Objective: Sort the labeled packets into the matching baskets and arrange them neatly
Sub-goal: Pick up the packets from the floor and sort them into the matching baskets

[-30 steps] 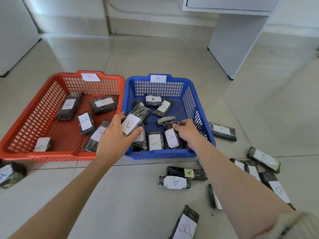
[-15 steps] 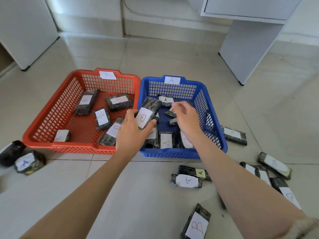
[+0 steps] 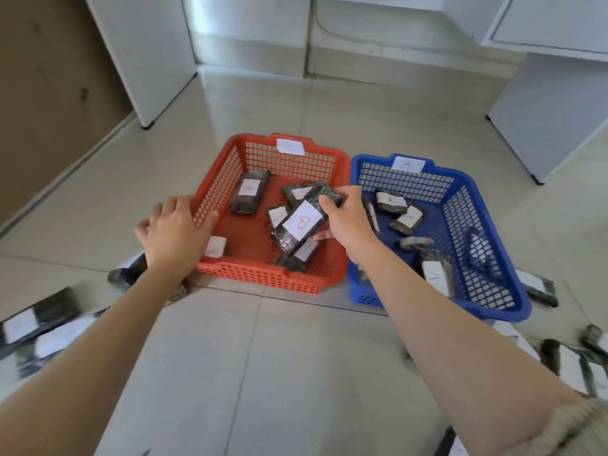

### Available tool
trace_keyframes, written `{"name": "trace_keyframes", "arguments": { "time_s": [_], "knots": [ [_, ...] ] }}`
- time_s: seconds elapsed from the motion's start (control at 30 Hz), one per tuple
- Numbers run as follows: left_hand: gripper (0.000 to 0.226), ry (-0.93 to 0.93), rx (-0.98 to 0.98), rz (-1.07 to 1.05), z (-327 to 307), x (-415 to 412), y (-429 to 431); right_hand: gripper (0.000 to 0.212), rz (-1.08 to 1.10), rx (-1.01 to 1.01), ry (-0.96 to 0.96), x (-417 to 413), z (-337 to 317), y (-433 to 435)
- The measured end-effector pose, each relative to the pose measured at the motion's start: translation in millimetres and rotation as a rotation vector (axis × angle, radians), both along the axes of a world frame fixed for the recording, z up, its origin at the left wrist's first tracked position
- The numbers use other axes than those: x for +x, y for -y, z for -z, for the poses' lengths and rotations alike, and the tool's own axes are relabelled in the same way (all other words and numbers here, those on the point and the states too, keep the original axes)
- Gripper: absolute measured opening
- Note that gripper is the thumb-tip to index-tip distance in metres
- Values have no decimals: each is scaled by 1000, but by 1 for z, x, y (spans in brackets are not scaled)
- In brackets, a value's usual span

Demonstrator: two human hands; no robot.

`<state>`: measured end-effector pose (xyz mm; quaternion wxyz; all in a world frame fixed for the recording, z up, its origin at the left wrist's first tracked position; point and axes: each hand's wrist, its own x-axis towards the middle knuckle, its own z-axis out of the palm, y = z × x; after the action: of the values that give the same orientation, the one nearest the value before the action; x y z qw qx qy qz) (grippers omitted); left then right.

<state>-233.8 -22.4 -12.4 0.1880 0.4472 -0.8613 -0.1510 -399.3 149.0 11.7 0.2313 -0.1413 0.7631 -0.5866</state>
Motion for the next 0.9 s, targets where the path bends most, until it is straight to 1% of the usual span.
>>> {"name": "trace_keyframes", "arguments": {
  "time_s": [0.03, 0.07, 0.13, 0.2, 0.3, 0.37, 0.43, 0.5, 0.6, 0.77, 0.83, 0.9],
  "knots": [
    [48, 50, 57, -20, 6, 10, 12, 21, -24, 56, -20, 5, 4, 10],
    [49, 57, 129, -18, 12, 16, 20, 20, -51, 113, -42, 11, 7, 19],
    [44, -22, 283, 20, 24, 22, 23, 21, -97, 185, -84, 22, 14, 37],
    [39, -101, 363, 13, 29, 20, 18, 26, -135, 214, -135, 31, 22, 54],
    [36, -140, 371, 2, 29, 17, 16, 28, -193, 250, -213, 41, 31, 78],
    [35, -163, 394, 21, 33, 18, 20, 27, -224, 304, -306, 43, 31, 89],
    [35, -172, 397, 41, 36, 18, 22, 26, -180, 316, -364, 37, 25, 88],
    [36, -175, 379, 33, 36, 17, 20, 27, -94, 348, -372, 24, 18, 77],
    [37, -201, 358, -1, 37, 16, 18, 36, -6, 525, -418, 4, 17, 54],
    [37, -235, 352, -26, 37, 15, 14, 45, -108, 753, -322, -1, 28, 44],
    [37, -243, 349, -30, 37, 15, 14, 46, -164, 856, -376, 2, 29, 45],
    [37, -248, 355, -34, 37, 14, 14, 49, -190, 863, -472, 6, 30, 45]
  ]
}}
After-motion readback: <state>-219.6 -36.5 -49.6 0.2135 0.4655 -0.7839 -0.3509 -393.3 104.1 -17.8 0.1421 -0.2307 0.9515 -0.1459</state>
